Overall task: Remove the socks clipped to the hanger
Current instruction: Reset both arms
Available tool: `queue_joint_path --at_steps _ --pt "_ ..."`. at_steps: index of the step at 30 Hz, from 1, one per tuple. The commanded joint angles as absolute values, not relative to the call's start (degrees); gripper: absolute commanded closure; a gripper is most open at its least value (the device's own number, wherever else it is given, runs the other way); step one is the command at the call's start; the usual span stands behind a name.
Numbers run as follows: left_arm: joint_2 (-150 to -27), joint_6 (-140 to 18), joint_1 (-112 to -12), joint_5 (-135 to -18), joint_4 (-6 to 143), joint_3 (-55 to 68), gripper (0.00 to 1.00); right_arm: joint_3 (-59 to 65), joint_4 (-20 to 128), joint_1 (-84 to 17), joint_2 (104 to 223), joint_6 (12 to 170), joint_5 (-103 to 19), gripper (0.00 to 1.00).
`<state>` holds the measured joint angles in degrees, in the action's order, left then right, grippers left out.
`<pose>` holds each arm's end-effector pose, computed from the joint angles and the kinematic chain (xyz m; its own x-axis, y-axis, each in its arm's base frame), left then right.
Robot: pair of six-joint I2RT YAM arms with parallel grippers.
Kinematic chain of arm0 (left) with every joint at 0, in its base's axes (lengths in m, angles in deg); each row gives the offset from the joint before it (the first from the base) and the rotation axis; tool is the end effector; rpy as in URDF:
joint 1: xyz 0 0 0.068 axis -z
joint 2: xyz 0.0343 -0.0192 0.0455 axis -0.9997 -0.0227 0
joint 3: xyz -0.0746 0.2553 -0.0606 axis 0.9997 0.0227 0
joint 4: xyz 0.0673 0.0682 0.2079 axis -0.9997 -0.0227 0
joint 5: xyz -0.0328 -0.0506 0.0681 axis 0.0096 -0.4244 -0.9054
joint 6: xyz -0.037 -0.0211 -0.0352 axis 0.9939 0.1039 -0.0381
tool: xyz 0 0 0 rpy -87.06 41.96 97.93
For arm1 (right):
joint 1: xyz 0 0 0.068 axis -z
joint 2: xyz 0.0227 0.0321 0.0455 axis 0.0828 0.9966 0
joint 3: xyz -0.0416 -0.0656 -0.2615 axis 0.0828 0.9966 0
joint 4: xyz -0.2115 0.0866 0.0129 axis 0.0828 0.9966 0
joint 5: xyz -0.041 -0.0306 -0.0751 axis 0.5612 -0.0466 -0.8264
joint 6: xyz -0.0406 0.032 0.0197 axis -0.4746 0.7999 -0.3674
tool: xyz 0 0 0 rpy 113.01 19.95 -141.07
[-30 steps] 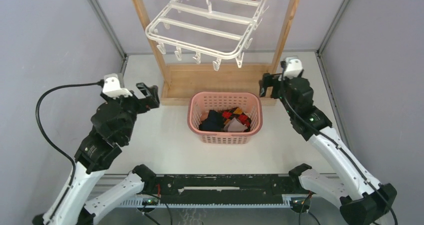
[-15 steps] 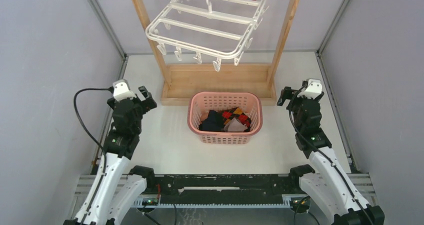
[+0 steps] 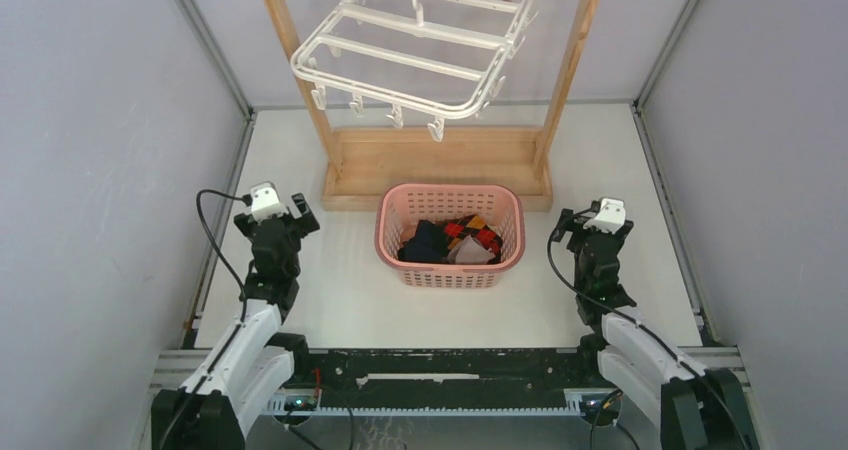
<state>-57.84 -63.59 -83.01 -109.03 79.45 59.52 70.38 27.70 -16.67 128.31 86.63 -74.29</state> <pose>0.1536 0.0002 0.2384 -0.1670 -0.1339 -0.9768 -0.3390 0.9381 -0.0706 0.1452 0.0144 0.1991 -0.1961 -0.0023 -0.9806 0.2259 0.9730 -0.0475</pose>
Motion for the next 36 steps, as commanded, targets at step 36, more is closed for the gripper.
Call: queue_joint_path --at_steps 36 --pt "-81.23 -72.86 -88.52 -100.31 120.99 65.85 0.00 68.68 -9.07 -9.08 158.87 84.47 -58.86 0.00"
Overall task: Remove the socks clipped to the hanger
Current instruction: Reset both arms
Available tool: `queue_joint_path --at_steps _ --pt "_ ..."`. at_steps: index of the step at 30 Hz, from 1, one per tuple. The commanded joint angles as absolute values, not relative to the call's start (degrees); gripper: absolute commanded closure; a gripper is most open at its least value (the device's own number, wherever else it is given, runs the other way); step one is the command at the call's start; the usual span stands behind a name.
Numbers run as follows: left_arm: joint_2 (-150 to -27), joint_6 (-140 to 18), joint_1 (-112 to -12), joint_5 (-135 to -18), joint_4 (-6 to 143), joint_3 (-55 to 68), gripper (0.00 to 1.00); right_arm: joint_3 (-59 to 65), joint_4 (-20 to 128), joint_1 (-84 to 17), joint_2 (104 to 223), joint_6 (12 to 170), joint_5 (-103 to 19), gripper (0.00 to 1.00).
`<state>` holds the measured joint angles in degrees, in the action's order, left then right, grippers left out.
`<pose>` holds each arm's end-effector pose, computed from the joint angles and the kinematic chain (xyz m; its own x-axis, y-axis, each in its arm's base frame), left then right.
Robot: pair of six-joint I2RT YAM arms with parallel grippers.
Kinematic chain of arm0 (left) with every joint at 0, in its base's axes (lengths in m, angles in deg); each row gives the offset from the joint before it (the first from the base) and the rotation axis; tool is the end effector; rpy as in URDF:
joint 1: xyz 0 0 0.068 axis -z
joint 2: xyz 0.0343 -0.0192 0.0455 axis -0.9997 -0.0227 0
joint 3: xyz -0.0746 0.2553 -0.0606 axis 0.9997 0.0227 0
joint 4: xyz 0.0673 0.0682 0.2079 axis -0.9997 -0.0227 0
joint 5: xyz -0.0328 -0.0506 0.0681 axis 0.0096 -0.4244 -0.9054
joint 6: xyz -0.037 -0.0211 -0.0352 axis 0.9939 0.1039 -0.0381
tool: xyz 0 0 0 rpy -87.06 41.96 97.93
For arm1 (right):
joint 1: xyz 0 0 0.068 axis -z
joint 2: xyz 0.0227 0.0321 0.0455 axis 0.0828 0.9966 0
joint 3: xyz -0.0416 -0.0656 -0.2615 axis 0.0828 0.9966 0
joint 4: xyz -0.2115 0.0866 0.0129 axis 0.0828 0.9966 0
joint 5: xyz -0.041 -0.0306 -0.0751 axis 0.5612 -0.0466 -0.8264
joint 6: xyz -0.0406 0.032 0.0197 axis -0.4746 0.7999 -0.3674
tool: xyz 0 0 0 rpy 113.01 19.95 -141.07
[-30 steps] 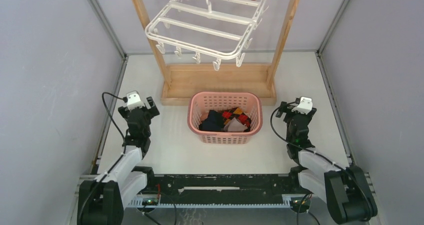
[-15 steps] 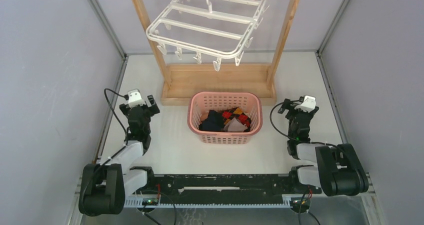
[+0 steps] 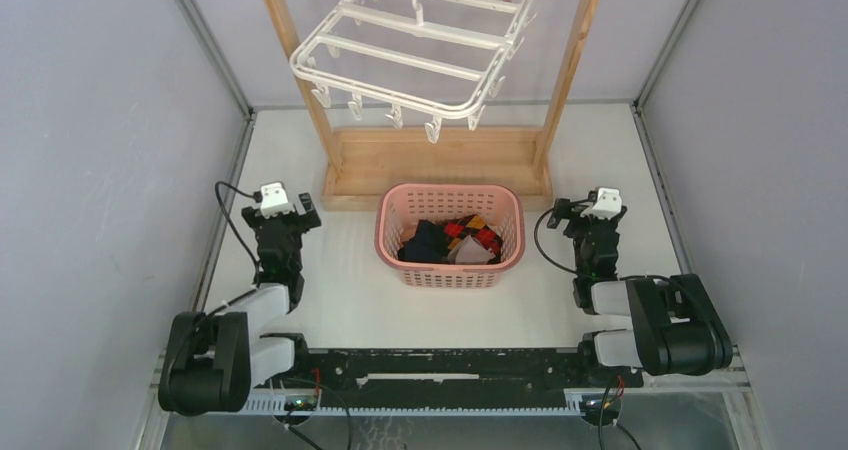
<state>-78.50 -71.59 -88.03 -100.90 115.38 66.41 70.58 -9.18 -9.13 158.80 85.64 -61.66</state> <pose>0.1934 0.0081 0.2129 -0.0703 -0.0235 -0.9973 -0.2662 0.9639 -0.0039 0.2012 0.0073 0.1850 -0.0996 0.0168 -0.9949 0.1407 0.9901 0.0026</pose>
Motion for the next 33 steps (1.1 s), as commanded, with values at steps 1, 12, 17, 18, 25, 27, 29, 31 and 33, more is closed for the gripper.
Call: queue_joint_path --at_steps 1,12,17,18,25,27,29,31,33 --pt "-82.01 -72.91 -88.52 -100.19 120.68 65.20 0.00 68.50 -8.72 -9.01 158.97 84.48 -58.78 0.00" --pt "-84.47 -72.03 -88.52 -102.16 123.79 66.14 0.00 65.82 -3.71 -6.93 159.20 85.39 -54.55 0.00" --pt "-84.27 -72.01 -88.52 -102.17 123.83 66.21 0.00 64.96 -2.41 -6.15 159.33 85.71 -52.97 0.00" --pt "-84.28 -71.99 -88.52 -102.19 123.84 66.26 0.00 64.97 -2.40 -6.15 159.33 85.66 -52.94 0.00" --pt "-85.53 -70.97 -88.52 -105.03 128.11 67.74 0.00 64.55 -1.69 -5.54 159.42 86.04 -51.89 0.00" --pt "-85.62 -70.94 -88.52 -105.19 127.76 67.67 0.00 64.48 -1.62 -5.54 159.42 86.06 -51.73 0.00" --pt "-85.62 -70.93 -88.52 -105.24 127.63 67.59 0.00 64.39 -1.53 -5.47 159.43 86.05 -51.61 0.00" --pt "-85.65 -70.89 -88.52 -105.19 127.62 67.61 0.00 64.37 -1.51 -5.39 159.42 86.06 -51.61 0.00" --pt "-85.61 -70.93 -88.52 -105.27 127.62 67.67 0.00 64.42 -1.55 -5.37 159.42 86.06 -51.59 0.00"
